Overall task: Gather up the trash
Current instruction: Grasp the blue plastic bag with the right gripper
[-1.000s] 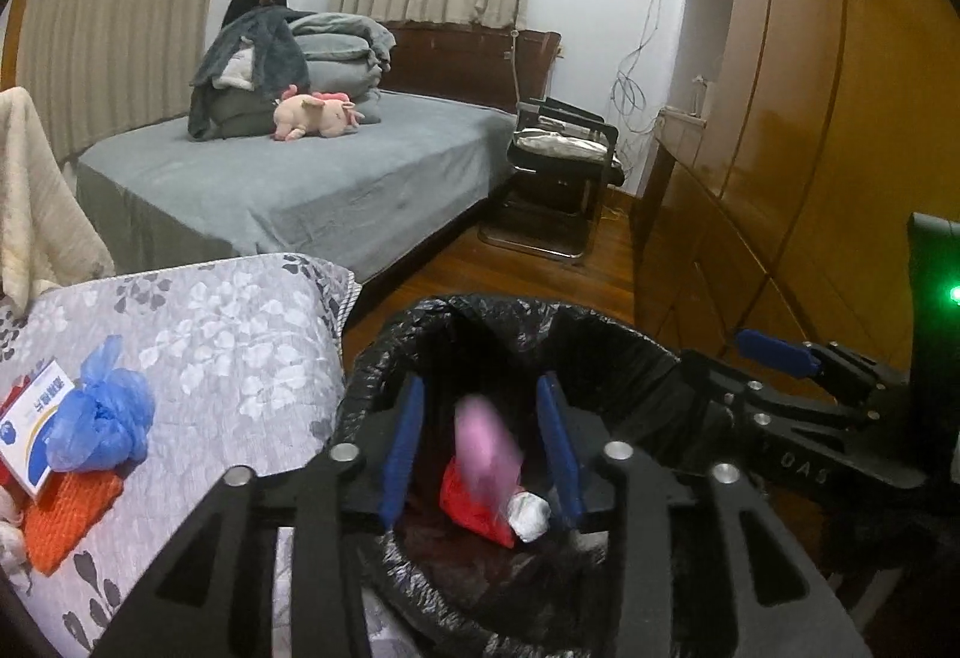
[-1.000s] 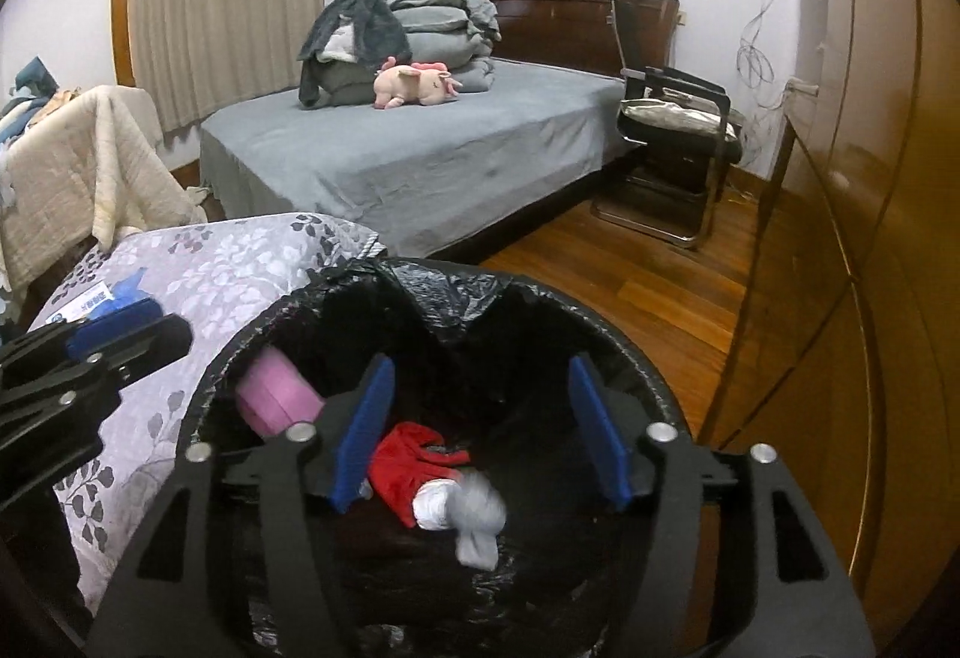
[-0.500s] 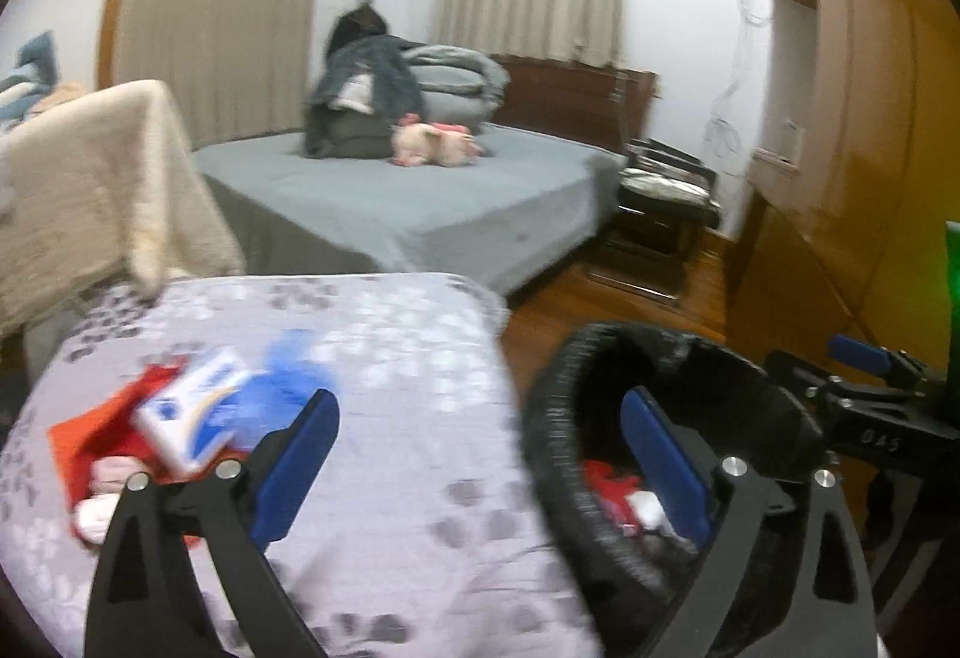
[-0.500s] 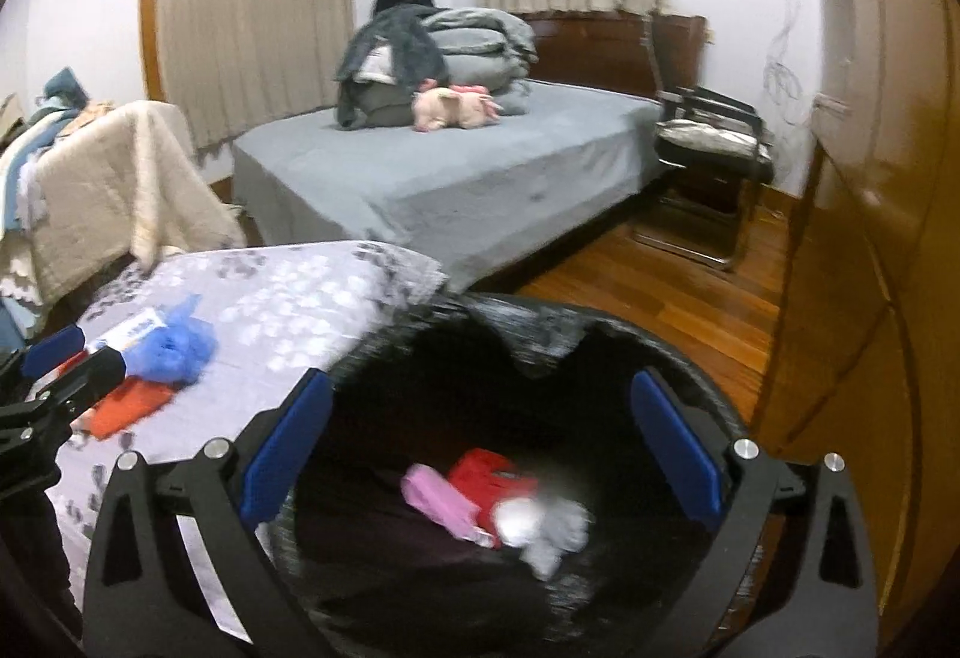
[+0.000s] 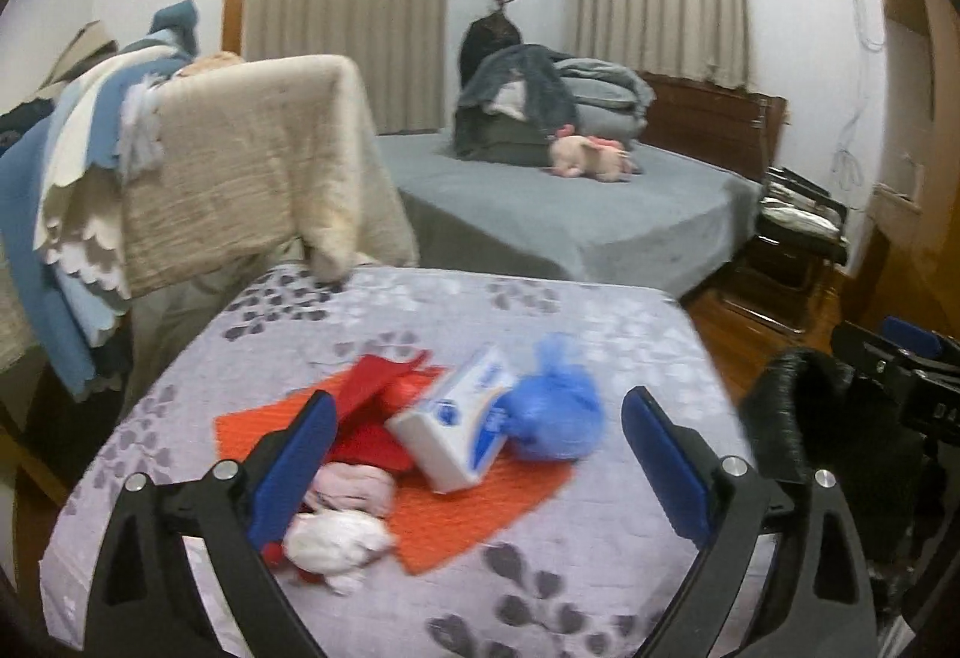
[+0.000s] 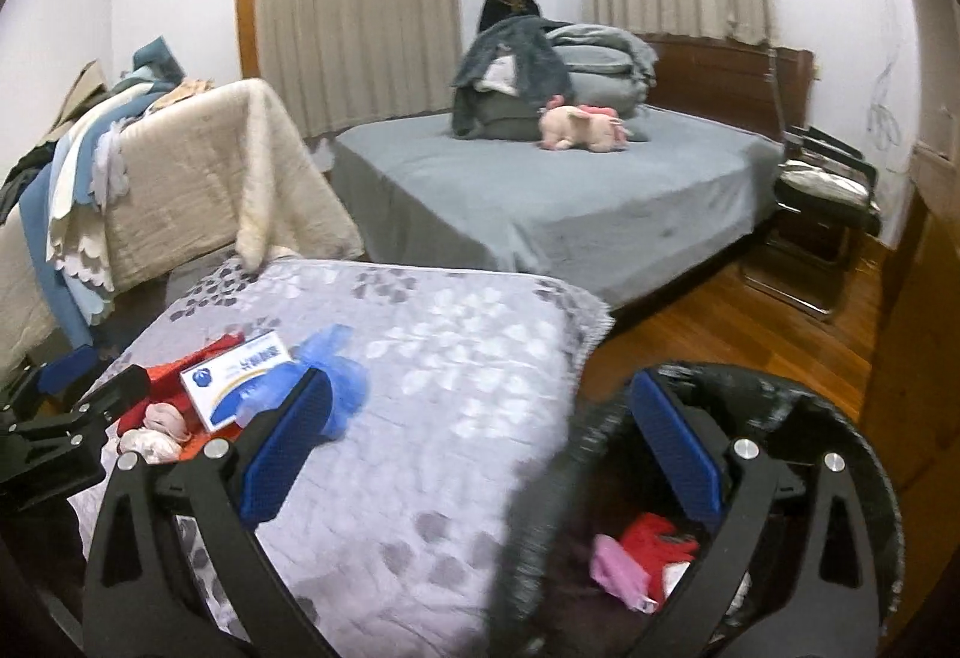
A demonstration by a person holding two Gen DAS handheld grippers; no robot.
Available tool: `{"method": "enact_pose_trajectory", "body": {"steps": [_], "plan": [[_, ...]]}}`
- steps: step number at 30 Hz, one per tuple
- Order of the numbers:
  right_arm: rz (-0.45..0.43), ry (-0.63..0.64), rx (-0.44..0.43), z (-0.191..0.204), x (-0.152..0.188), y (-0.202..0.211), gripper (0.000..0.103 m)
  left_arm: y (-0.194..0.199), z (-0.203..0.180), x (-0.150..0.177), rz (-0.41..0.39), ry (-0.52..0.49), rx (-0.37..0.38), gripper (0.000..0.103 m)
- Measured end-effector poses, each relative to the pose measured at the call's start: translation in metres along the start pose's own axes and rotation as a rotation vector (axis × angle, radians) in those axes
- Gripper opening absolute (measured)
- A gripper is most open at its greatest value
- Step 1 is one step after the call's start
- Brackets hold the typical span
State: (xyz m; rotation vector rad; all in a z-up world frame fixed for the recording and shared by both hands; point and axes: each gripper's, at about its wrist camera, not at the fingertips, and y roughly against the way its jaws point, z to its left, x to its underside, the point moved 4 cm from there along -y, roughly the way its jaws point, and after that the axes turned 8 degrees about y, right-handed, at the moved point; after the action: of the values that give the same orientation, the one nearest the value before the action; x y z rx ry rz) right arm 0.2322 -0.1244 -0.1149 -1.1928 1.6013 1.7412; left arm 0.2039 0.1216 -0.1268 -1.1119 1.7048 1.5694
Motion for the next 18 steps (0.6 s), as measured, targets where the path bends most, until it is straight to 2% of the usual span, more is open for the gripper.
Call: {"method": "enact_pose_trajectory", "body": {"steps": [8,18], "plan": [[0.047,0.022,-0.057,0.045,-0.007,-0.053,0.097,-0.027,0.033,0.002,0.020,0.027,-0.045,0.087],[0.123,0.090,-0.133,0.096,0.007,-0.104,0.097,-0.044,0.058,0.008,0.046,0.048,-0.056,0.086]]}}
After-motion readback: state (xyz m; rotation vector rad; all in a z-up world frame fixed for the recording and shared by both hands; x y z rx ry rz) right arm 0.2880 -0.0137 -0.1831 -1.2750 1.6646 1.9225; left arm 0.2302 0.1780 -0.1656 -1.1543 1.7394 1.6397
